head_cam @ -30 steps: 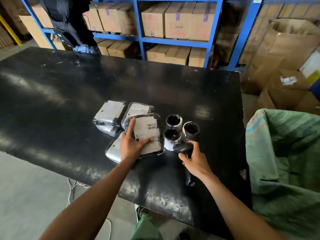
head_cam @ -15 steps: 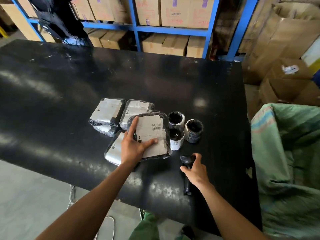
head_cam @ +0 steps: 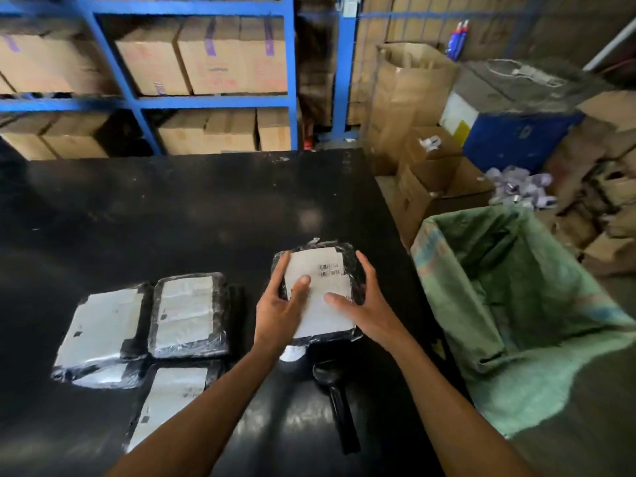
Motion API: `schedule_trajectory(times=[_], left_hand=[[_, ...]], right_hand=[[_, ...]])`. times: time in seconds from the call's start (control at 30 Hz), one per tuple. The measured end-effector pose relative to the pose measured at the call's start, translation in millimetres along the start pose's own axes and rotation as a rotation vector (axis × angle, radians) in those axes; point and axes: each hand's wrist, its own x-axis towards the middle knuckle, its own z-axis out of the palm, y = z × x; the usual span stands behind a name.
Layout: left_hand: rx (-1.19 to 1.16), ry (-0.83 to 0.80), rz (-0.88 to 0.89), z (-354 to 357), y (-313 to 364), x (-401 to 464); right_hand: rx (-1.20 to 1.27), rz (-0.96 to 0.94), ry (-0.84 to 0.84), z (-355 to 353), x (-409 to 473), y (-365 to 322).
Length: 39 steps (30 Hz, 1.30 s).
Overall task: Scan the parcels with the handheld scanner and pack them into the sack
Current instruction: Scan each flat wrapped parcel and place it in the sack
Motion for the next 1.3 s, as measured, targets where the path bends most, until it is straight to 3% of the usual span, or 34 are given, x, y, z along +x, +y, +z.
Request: schedule_trajectory(times=[0.17,0.33,0.5,0.8,1.1,1.3], left_hand=[[-0.024,-0.144,-0.040,49,11,6],[0.003,-0.291,-0.102,109,17,23],[0.053,-0.292,-0.255,189,12,41],[0.426,-0.344,-0.261,340,32,44],[0.837,-0.293,-0.280,416,-7,68],[0.900,-0.236,-0.218,407,-22,76]], right_hand=[[0.033,-0.075,0.170,-38,0,-1],[0.008,-0.134,0.227,-103,8,13],[-0.005,-0.119,0.256,-217,21,11],[-0.129,-0.029,0.304,-385,49,35],[-0.201,0.191,0.103,-403,98,141],[-0.159,0.342,0.073,-383,147,205]])
